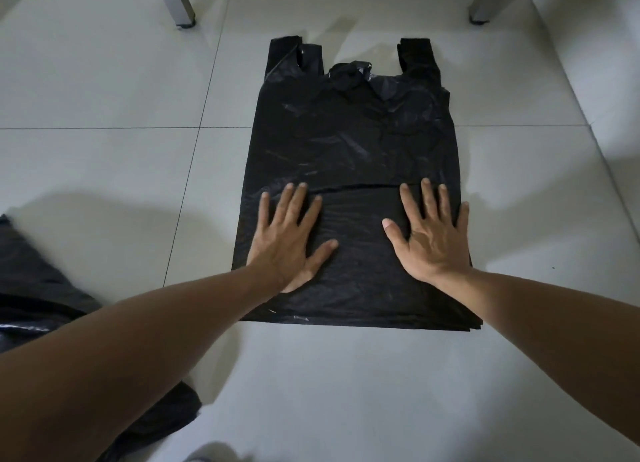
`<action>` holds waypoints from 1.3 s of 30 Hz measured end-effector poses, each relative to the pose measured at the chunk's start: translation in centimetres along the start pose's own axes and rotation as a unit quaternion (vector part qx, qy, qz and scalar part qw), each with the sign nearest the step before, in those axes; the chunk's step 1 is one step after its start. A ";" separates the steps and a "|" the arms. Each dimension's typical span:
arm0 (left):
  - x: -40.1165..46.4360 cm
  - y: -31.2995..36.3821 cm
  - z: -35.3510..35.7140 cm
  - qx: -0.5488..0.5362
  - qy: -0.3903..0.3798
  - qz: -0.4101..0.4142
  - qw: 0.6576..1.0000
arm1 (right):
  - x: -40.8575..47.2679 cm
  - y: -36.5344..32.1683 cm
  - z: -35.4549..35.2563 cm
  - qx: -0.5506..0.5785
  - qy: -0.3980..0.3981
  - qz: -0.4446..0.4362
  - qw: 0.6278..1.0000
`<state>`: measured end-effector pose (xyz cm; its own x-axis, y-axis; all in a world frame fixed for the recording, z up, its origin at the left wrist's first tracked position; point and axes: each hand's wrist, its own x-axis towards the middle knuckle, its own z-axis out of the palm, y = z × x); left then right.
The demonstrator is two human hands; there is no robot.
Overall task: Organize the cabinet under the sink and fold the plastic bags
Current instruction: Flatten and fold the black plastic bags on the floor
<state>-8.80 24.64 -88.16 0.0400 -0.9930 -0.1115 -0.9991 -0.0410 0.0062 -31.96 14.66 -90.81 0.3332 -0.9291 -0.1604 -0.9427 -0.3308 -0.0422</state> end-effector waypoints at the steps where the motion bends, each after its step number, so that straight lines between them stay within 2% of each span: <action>1: 1.1 0.3 -0.2 0.003 -0.004 0.034 0.999 | 0.0 0.0 0.0 0.001 0.000 0.000 1.000; 3: 3.6 0.6 -0.3 0.009 -0.027 0.092 0.995 | 0.1 0.0 0.1 0.003 0.003 0.001 1.000; 5: 5.7 -0.1 -0.1 0.013 -0.056 0.102 0.993 | 0.1 -0.1 0.1 0.000 0.004 0.003 1.000; 8: 7.7 -3.4 0.3 -0.001 -0.070 0.035 0.997 | 0.1 0.0 0.1 -0.009 0.001 0.003 1.000; 12: 8.9 -8.2 0.0 -0.020 -0.090 -0.092 0.992 | 0.1 -0.2 -0.2 -0.009 -0.009 0.001 1.000; 14: 9.0 -8.5 0.0 -0.032 -0.063 -0.132 0.989 | 0.3 -0.7 -0.9 -0.022 -0.014 0.002 1.000; 16: 8.9 -7.2 -0.1 -0.050 -0.020 -0.122 0.991 | 1.0 -1.5 -2.2 -0.027 0.006 -0.007 1.000; 19: 9.6 -4.6 -0.5 -0.059 0.006 -0.053 0.997 | 3.5 -2.6 -3.7 -0.010 0.039 -0.052 0.998; 24: 13.0 -2.2 -1.6 -0.051 0.008 0.016 0.999 | 9.3 -4.5 -3.6 0.041 0.006 -0.102 0.994; 29: 14.4 -3.5 0.0 -0.044 -0.043 -0.024 0.998 | 13.5 -2.6 -2.9 0.035 -0.028 -0.038 0.998; 32: 13.9 -4.5 1.0 -0.022 -0.022 -0.027 0.999 | 14.0 -0.9 -2.4 0.020 -0.005 -0.008 1.000; 39: 13.6 -4.5 1.4 -0.015 0.001 -0.032 0.999 | 13.9 -0.8 -1.9 0.003 0.013 -0.012 1.000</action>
<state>-3.79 11.47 -91.09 0.1045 -0.9884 -0.1107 -0.9937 -0.1083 0.0293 -26.53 1.70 -91.09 0.3561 -0.9249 -0.1332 -0.9344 -0.3523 -0.0522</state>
